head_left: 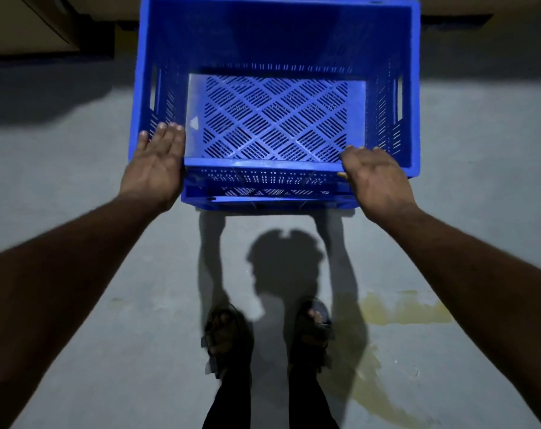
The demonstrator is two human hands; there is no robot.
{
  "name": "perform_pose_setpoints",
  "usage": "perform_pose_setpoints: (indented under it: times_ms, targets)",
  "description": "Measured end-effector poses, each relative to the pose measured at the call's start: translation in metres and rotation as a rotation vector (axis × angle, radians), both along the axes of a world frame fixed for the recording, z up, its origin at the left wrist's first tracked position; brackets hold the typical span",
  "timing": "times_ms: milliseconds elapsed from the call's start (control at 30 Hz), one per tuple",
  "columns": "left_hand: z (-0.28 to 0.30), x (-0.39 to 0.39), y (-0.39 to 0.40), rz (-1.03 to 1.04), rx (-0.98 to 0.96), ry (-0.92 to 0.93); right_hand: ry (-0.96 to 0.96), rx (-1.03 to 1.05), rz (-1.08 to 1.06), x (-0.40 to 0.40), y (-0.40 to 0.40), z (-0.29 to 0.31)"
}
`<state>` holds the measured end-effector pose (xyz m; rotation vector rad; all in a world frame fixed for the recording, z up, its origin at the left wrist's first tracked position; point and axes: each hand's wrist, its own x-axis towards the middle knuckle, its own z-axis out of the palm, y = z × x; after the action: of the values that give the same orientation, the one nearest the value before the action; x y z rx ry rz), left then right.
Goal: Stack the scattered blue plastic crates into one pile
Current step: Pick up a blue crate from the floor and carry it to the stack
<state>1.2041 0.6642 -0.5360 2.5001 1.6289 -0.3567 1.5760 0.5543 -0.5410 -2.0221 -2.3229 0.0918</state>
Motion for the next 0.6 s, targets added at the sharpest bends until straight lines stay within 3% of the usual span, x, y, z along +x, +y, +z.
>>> perform_pose_setpoints:
  times_ms: [600]
  targets:
    - [-0.003, 0.018, -0.042, 0.085, -0.029, -0.028, -0.036, -0.200, -0.014, 0.029, 0.002, -0.005]
